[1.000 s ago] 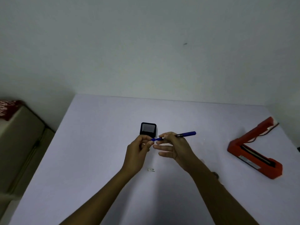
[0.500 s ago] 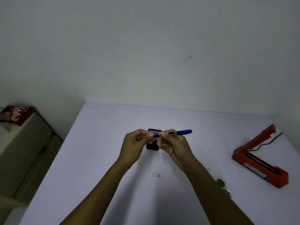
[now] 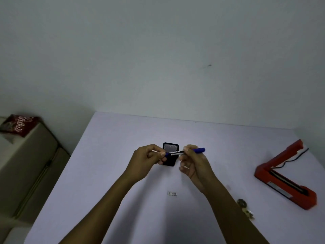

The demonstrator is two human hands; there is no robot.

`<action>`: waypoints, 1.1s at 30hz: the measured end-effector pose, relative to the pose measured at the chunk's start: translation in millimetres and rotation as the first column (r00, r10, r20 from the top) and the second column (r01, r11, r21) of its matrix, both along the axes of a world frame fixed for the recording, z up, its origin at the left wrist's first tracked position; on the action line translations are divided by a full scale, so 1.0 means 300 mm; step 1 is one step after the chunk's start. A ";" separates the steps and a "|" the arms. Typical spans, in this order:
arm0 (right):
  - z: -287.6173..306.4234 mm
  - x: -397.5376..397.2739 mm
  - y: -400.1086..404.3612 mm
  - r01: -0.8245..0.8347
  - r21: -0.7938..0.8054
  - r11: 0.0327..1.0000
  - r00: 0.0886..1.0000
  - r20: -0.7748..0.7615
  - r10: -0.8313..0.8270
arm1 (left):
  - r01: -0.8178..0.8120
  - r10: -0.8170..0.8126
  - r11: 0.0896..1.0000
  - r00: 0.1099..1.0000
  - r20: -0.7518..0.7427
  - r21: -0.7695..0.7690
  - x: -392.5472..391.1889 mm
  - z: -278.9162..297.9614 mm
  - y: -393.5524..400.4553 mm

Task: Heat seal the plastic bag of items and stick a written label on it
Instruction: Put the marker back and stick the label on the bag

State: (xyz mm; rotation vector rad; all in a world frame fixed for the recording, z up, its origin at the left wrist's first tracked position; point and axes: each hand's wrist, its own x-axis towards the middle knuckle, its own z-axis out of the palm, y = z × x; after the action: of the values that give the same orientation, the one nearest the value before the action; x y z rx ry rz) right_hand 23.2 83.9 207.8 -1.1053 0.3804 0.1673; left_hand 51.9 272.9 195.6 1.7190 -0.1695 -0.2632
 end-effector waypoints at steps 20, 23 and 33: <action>-0.357 0.251 -0.046 -0.029 -0.499 0.866 0.977 -0.198 -0.081 | 0.196 -0.061 0.839 0.961 -0.269 0.507 0.054 -0.329 0.025; -0.379 0.208 -0.069 0.077 -0.642 0.763 0.984 -0.076 -0.163 | 0.203 -0.049 0.834 0.954 -0.297 0.513 0.054 -0.361 0.015; -0.724 -0.218 -0.105 -0.434 -0.896 0.091 0.863 -0.385 0.327 | 0.288 -0.056 0.804 0.908 -0.416 0.520 0.011 -0.539 -0.069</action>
State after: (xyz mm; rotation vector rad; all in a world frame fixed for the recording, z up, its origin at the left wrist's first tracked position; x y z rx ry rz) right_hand -42.1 52.3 -9.5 -2.5591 0.2241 0.4960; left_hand 55.3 252.3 33.8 2.2117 0.0519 -0.8584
